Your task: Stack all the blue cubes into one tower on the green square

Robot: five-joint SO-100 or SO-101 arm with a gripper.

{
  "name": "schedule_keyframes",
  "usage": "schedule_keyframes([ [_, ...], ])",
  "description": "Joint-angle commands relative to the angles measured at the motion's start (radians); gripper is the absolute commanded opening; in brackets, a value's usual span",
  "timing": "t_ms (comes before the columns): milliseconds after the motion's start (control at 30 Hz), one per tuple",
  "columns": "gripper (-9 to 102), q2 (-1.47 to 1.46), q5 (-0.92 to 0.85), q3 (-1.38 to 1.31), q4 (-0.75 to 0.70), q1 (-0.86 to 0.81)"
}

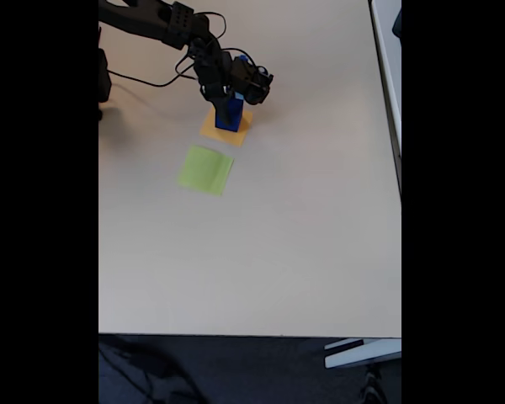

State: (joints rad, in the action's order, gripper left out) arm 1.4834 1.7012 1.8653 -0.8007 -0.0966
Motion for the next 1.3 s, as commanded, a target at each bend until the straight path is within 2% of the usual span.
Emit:
schedule_keyframes([
  [0, 12, 0.017, -0.002, -0.025, 0.005, 0.012],
  [333, 11, 0.066, -0.055, -0.221, -0.245, -0.031],
  [733, 12, 0.086, -0.261, -0.262, -0.244, -0.198],
  [1267, 11, 0.138, -0.351, -0.097, -0.176, -0.38],
])
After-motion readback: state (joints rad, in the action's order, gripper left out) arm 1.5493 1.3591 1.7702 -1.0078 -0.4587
